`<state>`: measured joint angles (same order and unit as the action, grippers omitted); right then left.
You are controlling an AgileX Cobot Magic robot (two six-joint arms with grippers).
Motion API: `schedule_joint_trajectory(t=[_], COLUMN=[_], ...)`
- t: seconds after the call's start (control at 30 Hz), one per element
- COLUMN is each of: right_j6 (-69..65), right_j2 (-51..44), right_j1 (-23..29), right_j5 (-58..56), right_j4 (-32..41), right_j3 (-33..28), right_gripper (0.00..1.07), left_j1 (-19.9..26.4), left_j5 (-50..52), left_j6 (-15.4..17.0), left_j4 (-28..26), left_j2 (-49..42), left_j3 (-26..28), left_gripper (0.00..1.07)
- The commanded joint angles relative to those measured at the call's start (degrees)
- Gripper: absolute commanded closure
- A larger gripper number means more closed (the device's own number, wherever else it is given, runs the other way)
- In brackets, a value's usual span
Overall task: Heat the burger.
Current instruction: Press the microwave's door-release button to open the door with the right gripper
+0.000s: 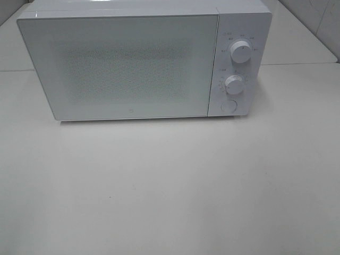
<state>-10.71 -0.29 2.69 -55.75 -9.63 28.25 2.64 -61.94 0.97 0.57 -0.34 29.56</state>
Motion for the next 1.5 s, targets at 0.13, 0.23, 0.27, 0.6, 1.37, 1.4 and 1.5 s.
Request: schedule_joint_trajectory(t=[0.13, 0.23, 0.27, 0.6, 1.37, 1.4, 1.5], right_j6=[0.7, 0.7, 0.6, 0.4, -17.6, -21.0, -28.4], right_j2=[-1.6, -1.1, 0.2, 9.7, 36.3, 38.3, 41.3], right_j1=[-0.1, -0.1, -0.1, -0.1, -0.1, -0.1, -0.1], right_j5=[0.9, 4.1, 6.6, 18.4, 57.6, 61.7, 66.8], right_j4=[-0.2, -0.2, -0.2, -1.0, 0.1, 0.1, 0.1], right_j3=[2.6, 3.4, 3.5, 2.6, -10.7, -11.9, -13.4], right_gripper=[0.31, 0.31, 0.31, 0.32, 0.69, 0.79, 0.94], left_j1=[0.0, 0.0, 0.0, 0.0, 0.0, 0.0, 0.0], left_j5=[0.7, 0.7, 0.7, 0.7, 0.7, 0.7, 0.7], left_j6=[0.3, 0.3, 0.3, 0.3, 0.3, 0.3, 0.3], left_j4=[-0.2, -0.2, -0.2, -0.2, -0.2, -0.2, -0.2], left_j2=[-0.9, -0.9, -0.9, -0.9, -0.9, -0.9, -0.9], left_j3=[0.0, 0.0, 0.0, 0.0, 0.0, 0.0, 0.0], left_gripper=[0.06, 0.06, 0.06, 0.06, 0.06, 0.06, 0.06])
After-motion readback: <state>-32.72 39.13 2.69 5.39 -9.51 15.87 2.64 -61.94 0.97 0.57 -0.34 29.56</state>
